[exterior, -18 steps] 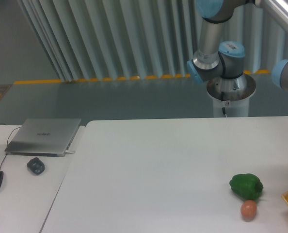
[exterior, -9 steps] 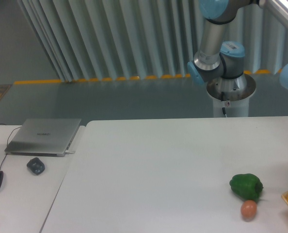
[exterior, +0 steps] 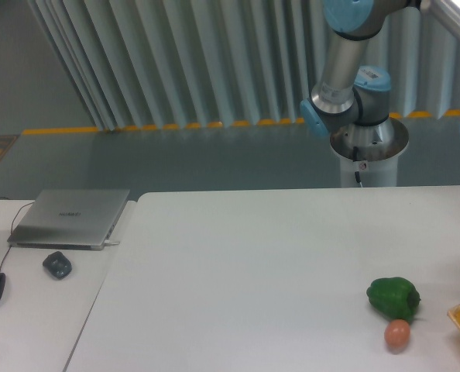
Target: Place the yellow pepper in a basket
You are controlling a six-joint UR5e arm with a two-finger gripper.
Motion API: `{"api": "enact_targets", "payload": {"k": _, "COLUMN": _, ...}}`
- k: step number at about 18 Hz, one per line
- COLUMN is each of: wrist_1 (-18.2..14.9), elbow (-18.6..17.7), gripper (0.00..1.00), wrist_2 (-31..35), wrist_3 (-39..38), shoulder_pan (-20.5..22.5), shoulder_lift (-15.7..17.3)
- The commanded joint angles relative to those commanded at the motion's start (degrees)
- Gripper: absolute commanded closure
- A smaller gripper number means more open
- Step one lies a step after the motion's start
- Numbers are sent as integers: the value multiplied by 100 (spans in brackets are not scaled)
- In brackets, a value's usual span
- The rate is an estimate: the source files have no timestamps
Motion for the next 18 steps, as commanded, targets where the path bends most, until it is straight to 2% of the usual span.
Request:
{"api": "enact_targets", "payload": {"k": 7, "wrist_1": 26, "elbow": 167, "gripper": 51, "wrist_2": -9, "wrist_3": 17, "shoulder_pan": 79, "shoulder_lift": -70}}
{"api": "enact_targets", "payload": {"k": 10, "wrist_1": 368, "elbow": 229, "gripper": 51, "wrist_2": 35, "wrist_3": 26, "shoulder_pan": 70, "shoulder_lift": -237}}
{"api": "enact_targets", "payload": {"k": 13, "wrist_1": 378, "elbow": 220, "gripper": 50, "wrist_2": 35, "wrist_3": 26, "shoulder_pan": 88, "shoulder_lift": -255}}
{"api": "enact_targets", "payload": {"k": 15, "wrist_1": 387, "elbow": 220, "gripper": 45, "wrist_2": 35, "wrist_3": 9, "shoulder_pan": 88, "shoulder_lift": -281}}
{"api": "enact_targets", "payload": {"k": 16, "wrist_1": 387, "elbow": 202, "gripper": 29, "wrist_2": 35, "wrist_3": 17, "shoulder_pan": 88, "shoulder_lift": -290}}
{"api": "enact_targets", "payload": {"k": 17, "wrist_1": 387, "elbow": 194, "gripper": 0, "wrist_2": 35, "wrist_3": 43, "shoulder_pan": 88, "shoulder_lift": -290}}
{"api": "enact_targets", "payload": {"k": 18, "wrist_1": 395, "elbow": 159, "gripper": 0, "wrist_2": 35, "wrist_3": 26, "shoulder_pan": 88, "shoulder_lift": -281}}
